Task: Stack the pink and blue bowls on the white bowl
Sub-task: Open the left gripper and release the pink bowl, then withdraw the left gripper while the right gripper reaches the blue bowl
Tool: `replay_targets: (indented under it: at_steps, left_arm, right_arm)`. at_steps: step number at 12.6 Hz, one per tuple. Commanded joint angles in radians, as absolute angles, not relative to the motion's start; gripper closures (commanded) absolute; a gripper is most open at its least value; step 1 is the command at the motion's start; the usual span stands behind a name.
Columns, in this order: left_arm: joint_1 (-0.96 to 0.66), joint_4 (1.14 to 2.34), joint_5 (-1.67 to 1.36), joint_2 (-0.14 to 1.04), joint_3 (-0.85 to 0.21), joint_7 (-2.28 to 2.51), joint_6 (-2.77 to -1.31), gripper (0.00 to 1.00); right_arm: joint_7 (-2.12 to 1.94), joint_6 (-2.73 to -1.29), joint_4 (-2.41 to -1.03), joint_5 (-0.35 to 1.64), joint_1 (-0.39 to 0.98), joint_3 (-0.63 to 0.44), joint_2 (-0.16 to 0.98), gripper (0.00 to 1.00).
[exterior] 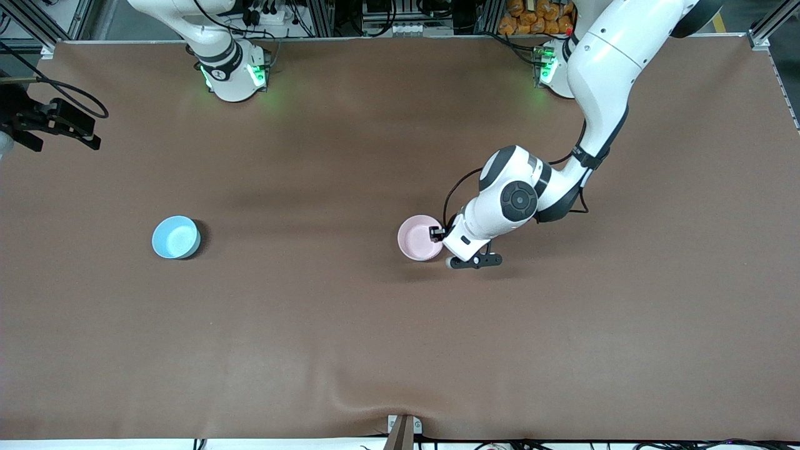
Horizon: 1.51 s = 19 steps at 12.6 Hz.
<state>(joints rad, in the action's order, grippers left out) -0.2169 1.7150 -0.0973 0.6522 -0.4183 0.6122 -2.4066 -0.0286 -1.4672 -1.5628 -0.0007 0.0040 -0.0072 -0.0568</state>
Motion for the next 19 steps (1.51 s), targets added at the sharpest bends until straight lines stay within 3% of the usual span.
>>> replay_targets:
  at_steps: [1,5,8,13,18,19]
  left_arm:
    - [-0.187,1.715,-0.060,0.525,-0.403,0.647,-2.303,0.00]
    - [-0.020,1.712,0.011,0.281,-0.408,0.576,-2.048,0.00]
    - [0.096,1.695,0.009,0.186,-0.407,0.505,-1.918,0.00]
    - [0.222,1.462,0.032,0.147,-0.400,0.370,-1.554,0.00]
    - [0.285,1.453,0.055,0.081,-0.400,0.178,-1.525,0.00]
    - [0.304,1.453,0.057,0.080,-0.397,0.154,-1.525,0.00]
  right_arm:
    - [-0.034,-1.459,-1.542,0.002,-0.011,-0.002,-0.014,0.00]
    - [-0.035,-1.467,-1.532,0.011,-0.064,-0.005,0.107,0.00]
    - [-0.038,-1.489,-1.529,0.003,-0.109,-0.005,0.139,0.00]
    - [-0.083,-1.528,-1.548,0.014,-0.204,-0.003,0.277,0.00]
    - [-0.259,-1.986,-1.855,0.077,-0.293,-0.002,0.360,0.00]
    - [-0.276,-2.020,-1.900,0.078,-0.295,-0.002,0.376,0.00]
